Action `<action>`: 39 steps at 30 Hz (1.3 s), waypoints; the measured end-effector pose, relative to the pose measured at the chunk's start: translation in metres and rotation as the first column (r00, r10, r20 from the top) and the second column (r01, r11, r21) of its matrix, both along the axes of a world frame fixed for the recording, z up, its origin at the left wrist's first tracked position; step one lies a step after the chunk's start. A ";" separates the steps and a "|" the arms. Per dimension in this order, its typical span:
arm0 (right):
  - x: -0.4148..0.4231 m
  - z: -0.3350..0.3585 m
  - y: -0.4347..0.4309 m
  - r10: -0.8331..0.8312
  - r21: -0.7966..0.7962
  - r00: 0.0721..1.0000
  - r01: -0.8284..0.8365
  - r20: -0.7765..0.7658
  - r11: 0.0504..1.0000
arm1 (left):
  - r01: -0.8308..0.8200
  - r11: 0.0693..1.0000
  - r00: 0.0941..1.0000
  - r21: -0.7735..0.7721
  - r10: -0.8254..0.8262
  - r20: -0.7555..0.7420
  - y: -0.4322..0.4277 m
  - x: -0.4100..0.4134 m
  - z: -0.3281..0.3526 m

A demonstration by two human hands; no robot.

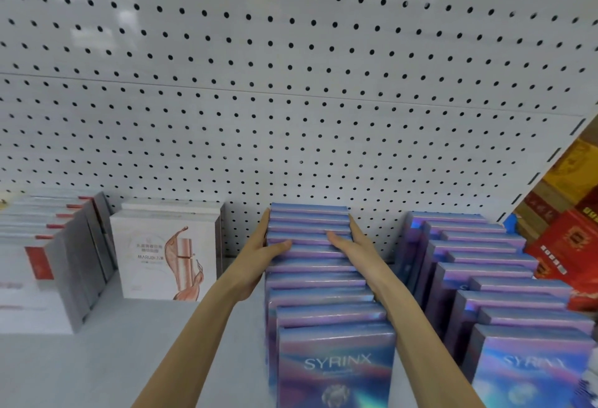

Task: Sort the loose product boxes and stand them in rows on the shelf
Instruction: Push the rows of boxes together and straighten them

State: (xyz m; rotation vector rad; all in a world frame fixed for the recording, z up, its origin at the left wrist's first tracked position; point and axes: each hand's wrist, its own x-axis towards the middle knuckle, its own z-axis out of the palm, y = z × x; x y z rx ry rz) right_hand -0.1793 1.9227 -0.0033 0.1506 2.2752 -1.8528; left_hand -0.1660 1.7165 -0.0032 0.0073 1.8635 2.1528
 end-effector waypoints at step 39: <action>0.148 -0.037 -0.020 -0.225 -0.174 0.946 0.187 -0.232 0.967 | -0.072 0.995 0.980 -0.075 0.056 -0.191 -0.004 0.122 -0.040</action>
